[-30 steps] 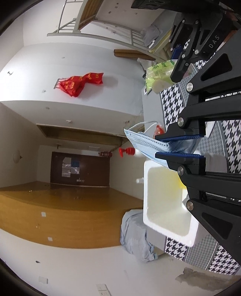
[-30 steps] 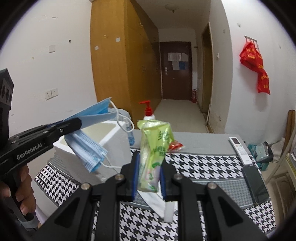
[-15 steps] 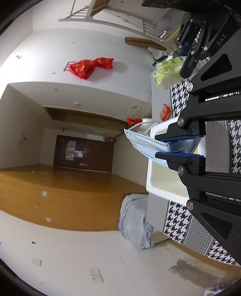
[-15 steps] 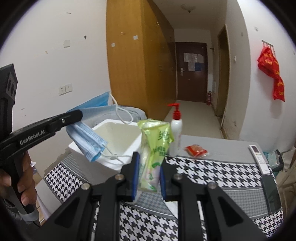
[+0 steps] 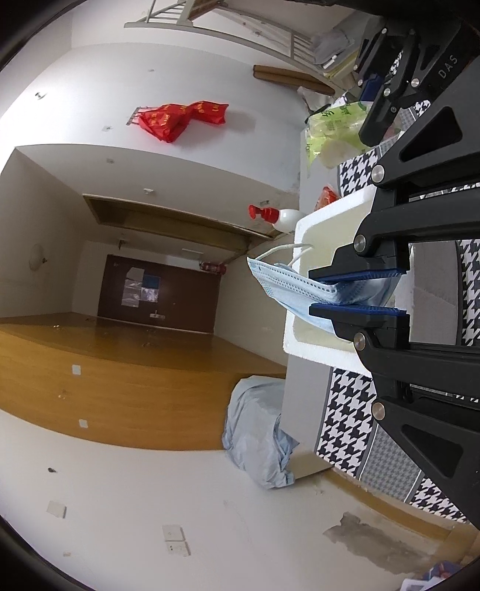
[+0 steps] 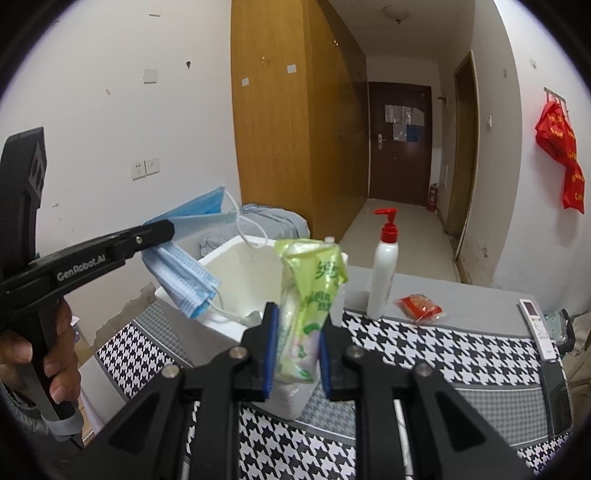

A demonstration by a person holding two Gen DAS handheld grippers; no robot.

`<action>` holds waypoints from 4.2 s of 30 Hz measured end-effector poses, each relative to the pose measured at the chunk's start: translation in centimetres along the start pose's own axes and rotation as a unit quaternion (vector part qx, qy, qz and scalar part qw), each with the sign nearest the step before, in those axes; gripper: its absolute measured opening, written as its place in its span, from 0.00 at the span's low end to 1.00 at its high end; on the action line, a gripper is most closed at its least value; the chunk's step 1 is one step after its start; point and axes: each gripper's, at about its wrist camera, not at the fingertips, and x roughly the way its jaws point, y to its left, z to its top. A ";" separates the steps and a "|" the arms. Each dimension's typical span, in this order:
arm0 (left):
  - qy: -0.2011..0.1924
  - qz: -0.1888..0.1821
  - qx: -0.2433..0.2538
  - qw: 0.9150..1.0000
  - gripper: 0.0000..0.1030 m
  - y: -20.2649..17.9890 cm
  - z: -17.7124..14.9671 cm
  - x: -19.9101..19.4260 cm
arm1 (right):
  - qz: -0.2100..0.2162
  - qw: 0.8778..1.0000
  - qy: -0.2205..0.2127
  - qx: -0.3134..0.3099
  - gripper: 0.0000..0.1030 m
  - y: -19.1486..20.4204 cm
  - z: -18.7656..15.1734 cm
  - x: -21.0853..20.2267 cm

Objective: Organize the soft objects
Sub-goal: 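Carry the blue mask over the foam box with the left gripper, then open the left gripper to drop the blue mask into the foam box, then carry the green snack packet over the box and open the right gripper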

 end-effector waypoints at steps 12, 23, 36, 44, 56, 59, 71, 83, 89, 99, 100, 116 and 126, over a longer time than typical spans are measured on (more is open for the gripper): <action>0.021 0.000 -0.002 1.000 0.12 0.3 0.2 2.7 | -0.011 1.000 0.009 0.004 0.22 0.1 -0.1 1.0; 0.037 0.006 0.003 0.999 0.12 -0.2 0.3 4.5 | -0.014 1.000 0.011 0.011 0.22 -0.4 -0.1 1.4; 0.059 0.017 0.011 0.998 0.17 -0.1 0.1 6.4 | -0.024 0.999 0.019 0.020 0.22 -1.1 -0.2 1.9; 0.034 0.001 0.007 0.999 0.79 -0.1 0.0 5.5 | -0.028 0.999 0.023 0.021 0.23 -1.1 -0.1 2.2; 0.014 0.018 -0.005 1.000 0.99 1.3 -0.2 3.6 | -0.027 0.999 0.023 0.019 0.23 -0.7 -0.1 2.4; 0.013 0.022 -0.003 1.000 0.99 1.6 -0.3 3.2 | -0.026 0.999 0.022 0.018 0.23 -0.5 0.0 2.3; 0.004 0.037 -0.001 0.999 0.99 3.6 -0.8 0.7 | -0.017 1.000 0.016 0.005 0.23 1.6 0.9 2.6; -0.009 0.048 -0.010 0.999 0.99 6.0 -1.3 -1.2 | -0.004 1.000 0.017 -0.010 0.23 3.9 1.9 4.1; -0.010 0.050 -0.013 0.999 0.99 6.8 -1.7 -1.6 | 0.001 1.000 0.019 -0.017 0.23 4.8 2.1 4.7; -0.003 0.054 -0.014 0.998 0.99 7.8 -2.9 -1.4 | 0.006 0.999 0.030 -0.019 0.23 5.6 2.6 7.1; -0.004 0.054 -0.014 0.998 0.99 7.8 -2.9 -1.4 | 0.007 0.999 0.032 -0.019 0.23 5.6 2.6 7.3; 0.009 0.045 -0.027 0.999 0.99 9.0 -3.4 0.4 | 0.013 0.998 0.063 -0.008 0.26 5.1 2.8 10.1; 0.014 0.043 -0.030 0.999 0.99 8.8 -3.4 0.5 | 0.031 0.999 0.031 -0.001 0.82 5.1 3.0 9.2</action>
